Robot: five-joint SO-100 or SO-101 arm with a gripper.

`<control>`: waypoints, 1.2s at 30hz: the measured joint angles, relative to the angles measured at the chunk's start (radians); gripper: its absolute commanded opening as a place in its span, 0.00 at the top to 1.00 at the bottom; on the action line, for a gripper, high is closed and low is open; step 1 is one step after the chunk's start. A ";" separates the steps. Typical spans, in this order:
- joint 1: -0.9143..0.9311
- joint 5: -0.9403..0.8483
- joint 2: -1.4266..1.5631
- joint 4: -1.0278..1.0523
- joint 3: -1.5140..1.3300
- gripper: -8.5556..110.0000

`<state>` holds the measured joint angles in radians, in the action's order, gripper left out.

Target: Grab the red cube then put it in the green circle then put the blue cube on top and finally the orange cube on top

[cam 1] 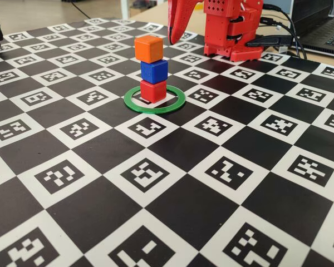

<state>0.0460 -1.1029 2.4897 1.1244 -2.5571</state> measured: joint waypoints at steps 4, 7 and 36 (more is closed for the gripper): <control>0.002 -0.035 0.129 0.000 -0.081 0.97; 0.002 -0.063 0.238 0.000 -0.149 0.97; 0.040 -0.193 0.796 0.044 -0.557 0.98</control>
<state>0.0859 -1.2962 3.2858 1.1689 -3.1140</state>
